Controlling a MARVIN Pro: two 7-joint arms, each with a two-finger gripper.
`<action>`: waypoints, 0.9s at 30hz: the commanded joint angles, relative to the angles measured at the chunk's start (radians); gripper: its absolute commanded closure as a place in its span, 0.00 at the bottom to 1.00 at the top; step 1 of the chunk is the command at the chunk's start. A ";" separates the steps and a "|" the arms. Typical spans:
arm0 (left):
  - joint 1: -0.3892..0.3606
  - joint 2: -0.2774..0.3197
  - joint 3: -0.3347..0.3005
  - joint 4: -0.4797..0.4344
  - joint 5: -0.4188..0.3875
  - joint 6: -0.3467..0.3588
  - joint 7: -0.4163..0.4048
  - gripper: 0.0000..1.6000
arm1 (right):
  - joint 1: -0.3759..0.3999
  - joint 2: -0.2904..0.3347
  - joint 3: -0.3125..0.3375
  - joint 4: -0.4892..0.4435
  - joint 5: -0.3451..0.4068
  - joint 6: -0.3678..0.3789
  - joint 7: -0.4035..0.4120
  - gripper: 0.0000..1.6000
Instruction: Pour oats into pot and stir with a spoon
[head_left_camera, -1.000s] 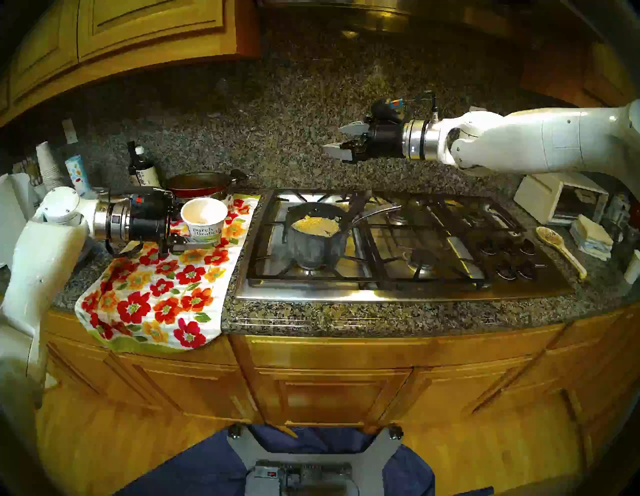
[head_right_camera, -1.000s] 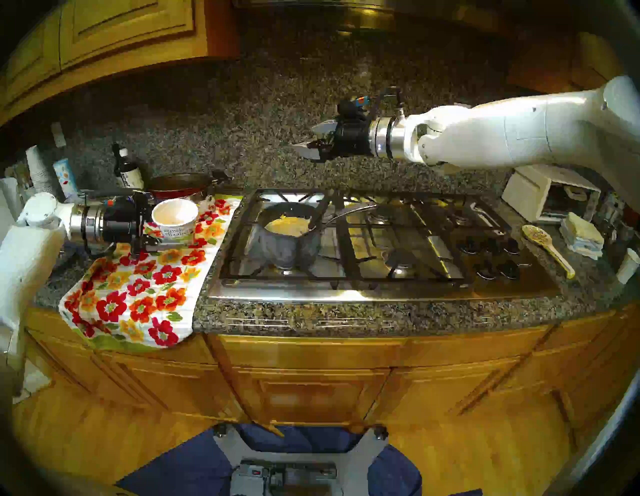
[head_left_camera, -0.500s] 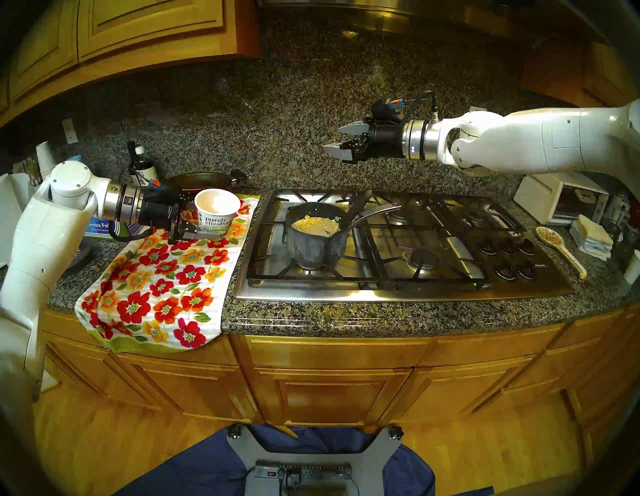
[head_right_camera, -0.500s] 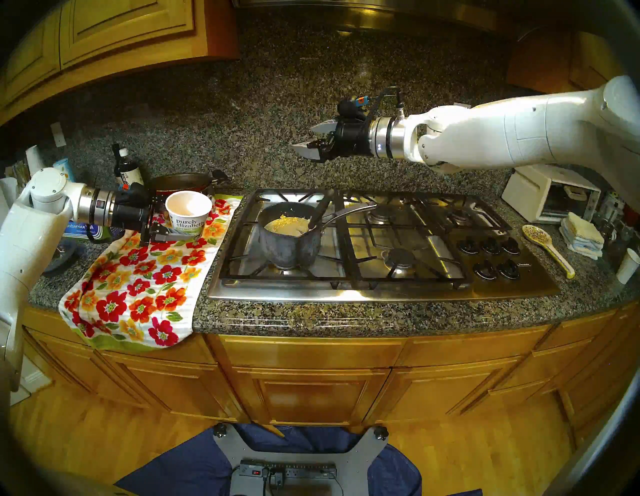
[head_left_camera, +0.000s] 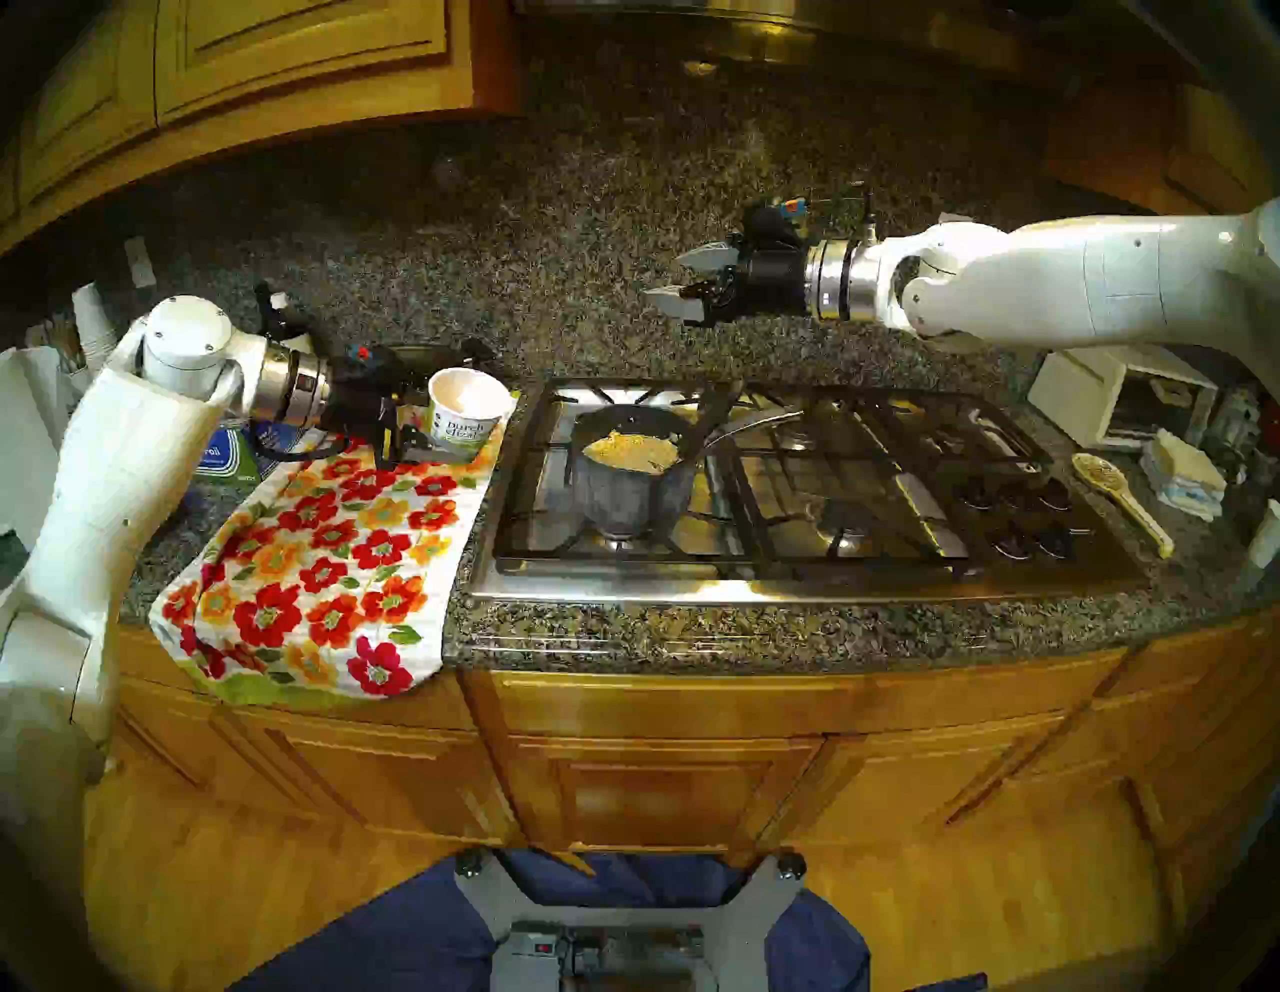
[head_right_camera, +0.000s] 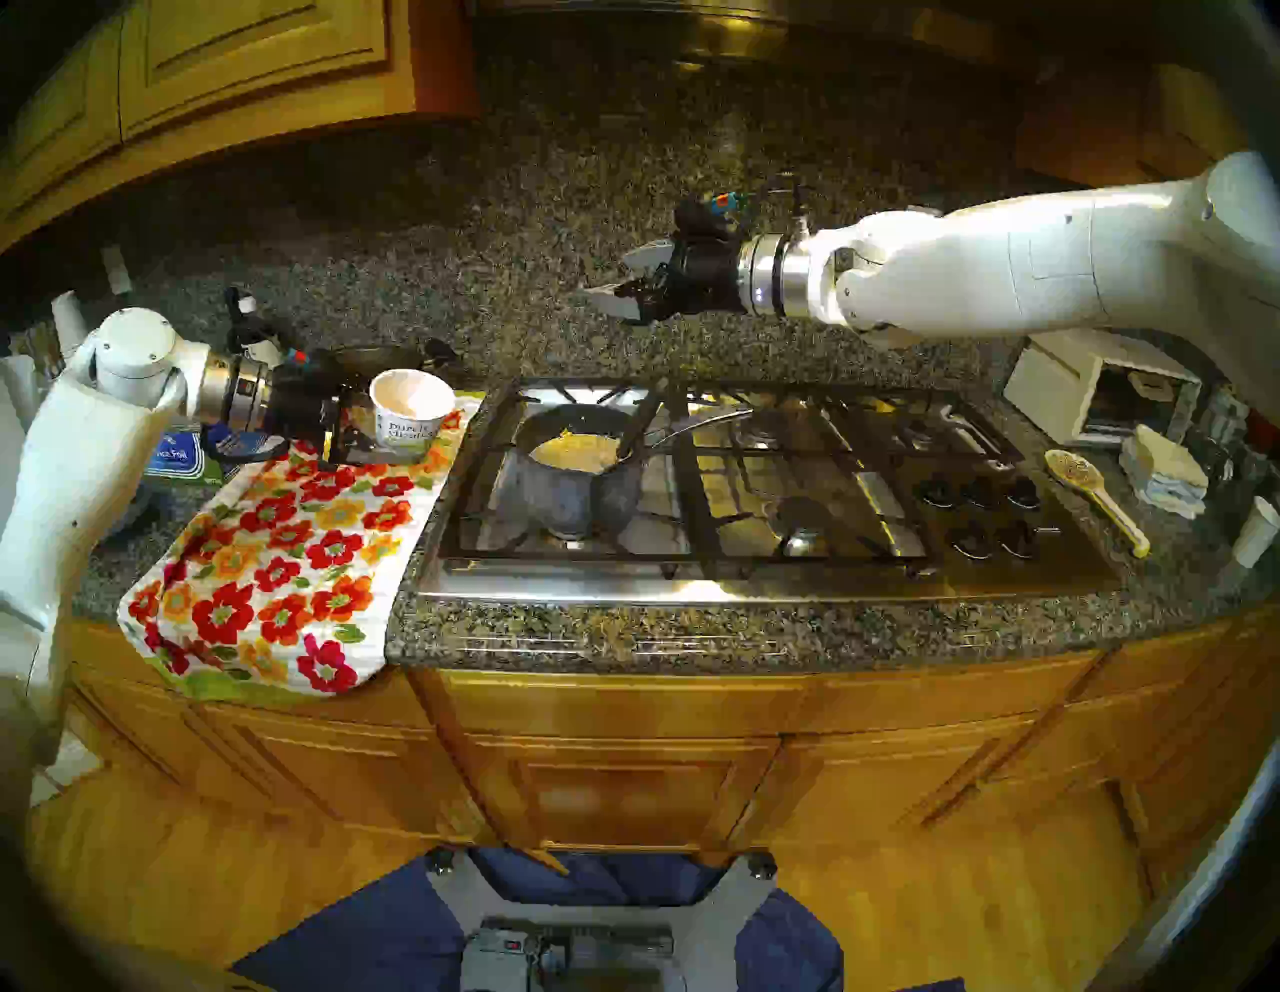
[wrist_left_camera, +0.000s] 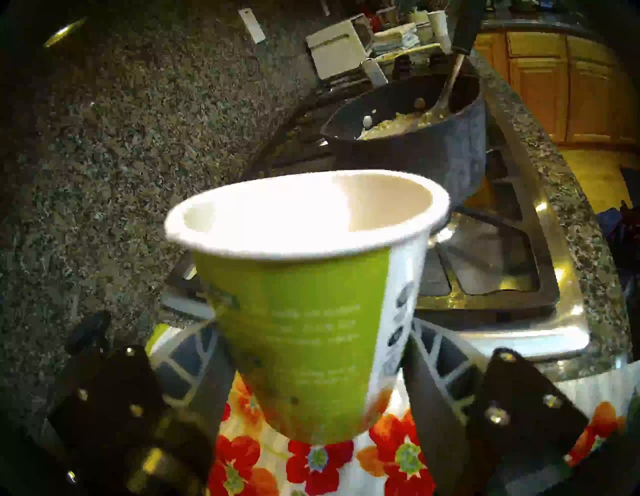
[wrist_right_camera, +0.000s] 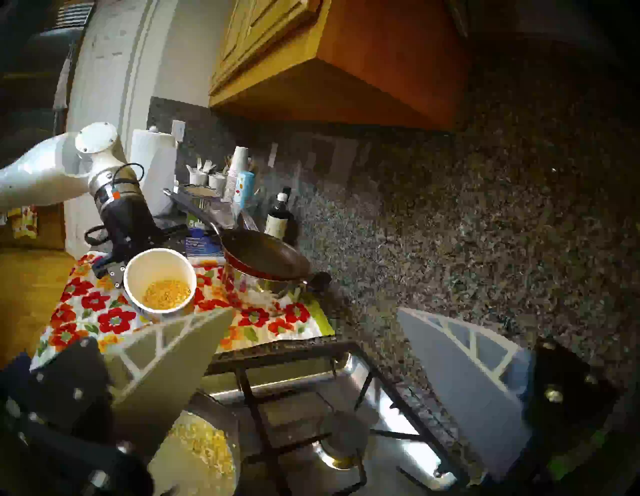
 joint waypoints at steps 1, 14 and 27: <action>-0.110 -0.054 0.013 0.006 0.033 0.004 0.020 0.62 | 0.036 -0.002 0.020 0.013 0.004 -0.005 0.000 0.00; -0.149 -0.100 0.061 -0.040 0.116 0.002 0.034 0.62 | 0.036 -0.002 0.020 0.013 0.004 -0.005 0.000 0.00; -0.175 -0.137 0.088 -0.108 0.182 0.007 0.039 0.63 | 0.036 -0.002 0.020 0.013 0.004 -0.005 0.000 0.00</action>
